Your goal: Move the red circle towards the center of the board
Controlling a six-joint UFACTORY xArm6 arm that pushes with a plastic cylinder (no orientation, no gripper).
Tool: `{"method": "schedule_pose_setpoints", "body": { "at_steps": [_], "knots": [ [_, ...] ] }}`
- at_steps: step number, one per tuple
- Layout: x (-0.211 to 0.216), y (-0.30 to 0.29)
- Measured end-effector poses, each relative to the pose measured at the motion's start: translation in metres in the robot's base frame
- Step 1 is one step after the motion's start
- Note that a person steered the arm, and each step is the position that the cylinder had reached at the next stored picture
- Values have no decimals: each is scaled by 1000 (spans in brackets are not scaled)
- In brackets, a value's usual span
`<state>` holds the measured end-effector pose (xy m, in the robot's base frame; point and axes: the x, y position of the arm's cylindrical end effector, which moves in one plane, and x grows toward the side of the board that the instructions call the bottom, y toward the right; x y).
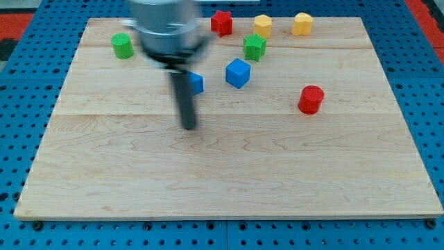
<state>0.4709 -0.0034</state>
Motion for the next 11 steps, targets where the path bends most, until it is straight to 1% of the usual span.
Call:
{"method": "schedule_pose_setpoints", "body": {
  "at_steps": [1, 2, 3, 4, 5, 6, 7, 8, 9, 10, 11],
  "knots": [
    [-18, 128],
    [-38, 157],
    [-37, 149],
    [-37, 225],
    [-59, 232],
    [-61, 143],
    [-50, 72],
    [-50, 116],
    [-88, 160],
    [-89, 114],
    [-55, 81]
  ]
}}
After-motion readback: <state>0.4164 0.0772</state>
